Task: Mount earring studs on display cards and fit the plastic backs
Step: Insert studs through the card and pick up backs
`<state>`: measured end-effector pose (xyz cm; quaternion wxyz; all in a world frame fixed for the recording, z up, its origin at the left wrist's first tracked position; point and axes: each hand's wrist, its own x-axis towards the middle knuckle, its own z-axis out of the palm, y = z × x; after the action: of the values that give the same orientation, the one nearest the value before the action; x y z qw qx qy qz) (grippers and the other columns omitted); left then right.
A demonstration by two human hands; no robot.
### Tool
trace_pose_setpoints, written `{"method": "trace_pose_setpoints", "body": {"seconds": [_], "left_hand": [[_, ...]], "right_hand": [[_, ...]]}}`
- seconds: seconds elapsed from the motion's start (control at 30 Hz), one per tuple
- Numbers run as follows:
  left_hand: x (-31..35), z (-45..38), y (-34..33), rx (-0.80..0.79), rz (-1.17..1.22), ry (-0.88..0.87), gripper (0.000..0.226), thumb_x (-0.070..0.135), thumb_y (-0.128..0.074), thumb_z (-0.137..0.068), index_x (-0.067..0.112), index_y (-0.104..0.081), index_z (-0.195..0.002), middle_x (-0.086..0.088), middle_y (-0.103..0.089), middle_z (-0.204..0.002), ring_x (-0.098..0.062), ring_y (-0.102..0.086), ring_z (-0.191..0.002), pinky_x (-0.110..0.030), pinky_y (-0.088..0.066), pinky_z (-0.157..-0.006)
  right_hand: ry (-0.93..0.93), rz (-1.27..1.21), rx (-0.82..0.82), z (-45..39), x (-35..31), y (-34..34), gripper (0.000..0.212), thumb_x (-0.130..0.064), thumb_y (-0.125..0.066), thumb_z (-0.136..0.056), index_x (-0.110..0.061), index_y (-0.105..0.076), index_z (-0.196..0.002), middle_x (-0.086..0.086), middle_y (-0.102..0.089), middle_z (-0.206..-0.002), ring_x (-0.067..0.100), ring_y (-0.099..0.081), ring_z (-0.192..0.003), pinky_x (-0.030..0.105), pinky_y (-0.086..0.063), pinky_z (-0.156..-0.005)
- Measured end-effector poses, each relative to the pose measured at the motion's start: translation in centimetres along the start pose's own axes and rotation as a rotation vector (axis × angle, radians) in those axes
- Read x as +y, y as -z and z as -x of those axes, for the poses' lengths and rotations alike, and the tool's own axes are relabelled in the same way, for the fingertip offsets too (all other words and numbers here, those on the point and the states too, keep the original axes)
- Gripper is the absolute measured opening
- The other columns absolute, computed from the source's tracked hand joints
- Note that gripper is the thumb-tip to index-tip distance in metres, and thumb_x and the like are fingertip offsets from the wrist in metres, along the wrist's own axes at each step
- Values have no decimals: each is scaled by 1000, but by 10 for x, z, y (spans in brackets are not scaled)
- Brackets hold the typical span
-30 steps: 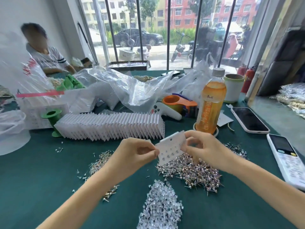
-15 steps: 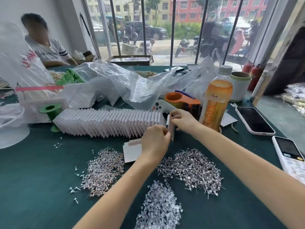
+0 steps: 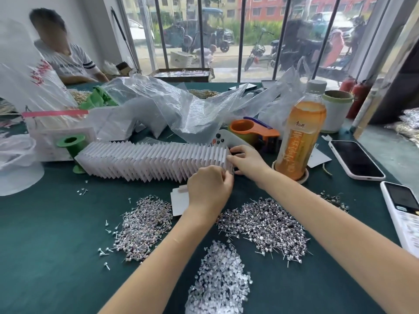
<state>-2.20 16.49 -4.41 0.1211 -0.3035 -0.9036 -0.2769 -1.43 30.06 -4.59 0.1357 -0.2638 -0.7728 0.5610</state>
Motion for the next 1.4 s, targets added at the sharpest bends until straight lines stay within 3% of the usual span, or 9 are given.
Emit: {"method": "trace_pose_setpoints", "body": {"seconds": [0.13, 0.27, 0.37, 0.47, 0.7, 0.97, 1.07, 1.2, 1.4], "left_hand": [[-21, 7, 18, -45, -42, -24, 31, 38, -50, -90, 17, -62, -71, 3, -65, -69, -20, -62, -69, -26, -38, -58], [-61, 18, 48, -169, -52, -122, 20, 34, -55, -92, 19, -67, -86, 8, -63, -81, -16, -61, -77, -26, -45, -67], [-84, 32, 60, -261, -79, -223, 19, 35, -60, -90, 23, -68, -103, 11, -63, -101, -11, -61, -92, -23, -44, -76], [-91, 42, 59, -301, -143, -288, 34, 43, -62, -87, 21, -65, -113, 11, -59, -123, -12, -54, -112, -25, -41, -92], [-92, 42, 54, -251, -293, -436, 26, 41, -46, -95, 20, -60, -102, 12, -61, -114, -14, -53, -105, -25, -36, -88], [-91, 38, 62, -286, -236, -459, 29, 37, -45, -97, 22, -67, -109, 11, -65, -113, -14, -56, -105, -27, -42, -87], [-87, 46, 65, -70, -208, -447, 27, 30, -46, -99, 16, -69, -104, 4, -68, -103, -20, -61, -94, -33, -47, -80], [-85, 53, 80, 184, 496, 5, 15, 21, -58, -94, 12, -70, -95, 9, -66, -78, 2, -58, -67, -16, -46, -65], [-90, 67, 92, -223, 1218, 537, 6, 5, -62, -87, 11, -61, -88, -4, -71, -77, -9, -69, -61, -18, -54, -57]], "right_hand": [[77, 100, 109, 6, 2, 5, 37, -22, -64, -90, -13, -53, -125, 7, -58, -116, 19, -55, -105, 34, -48, -91], [375, 279, 322, 37, -1, 15, 21, -31, -67, -88, -18, -54, -99, -3, -59, -87, 10, -56, -75, 22, -42, -62], [595, 516, 110, 67, -8, 13, 13, -34, -68, -86, -24, -60, -88, -14, -59, -77, 0, -53, -70, 20, -44, -61], [706, 829, -186, 82, -12, -5, 30, -42, -66, -86, -24, -66, -110, -9, -64, -108, 11, -50, -102, 31, -45, -85], [822, 1202, -230, 81, -12, -33, 35, -48, -53, -93, -24, -66, -115, -6, -56, -131, 19, -43, -114, 30, -34, -95], [744, 1134, -234, 88, -6, -26, 30, -43, -49, -96, -30, -68, -116, 5, -47, -139, 25, -41, -120, 34, -33, -99], [706, 936, -62, 95, -5, -26, 38, -42, -51, -95, -26, -57, -130, 2, -50, -138, 22, -45, -122, 32, -33, -99], [341, 212, -4, 111, -17, -33, 55, -42, -64, -88, -19, -47, -135, -8, -62, -113, 10, -58, -103, 25, -45, -86], [95, -201, -142, 126, -29, -61, 8, -17, -68, -88, -20, -64, -94, -1, -72, -86, 8, -68, -72, 16, -51, -55]]}}
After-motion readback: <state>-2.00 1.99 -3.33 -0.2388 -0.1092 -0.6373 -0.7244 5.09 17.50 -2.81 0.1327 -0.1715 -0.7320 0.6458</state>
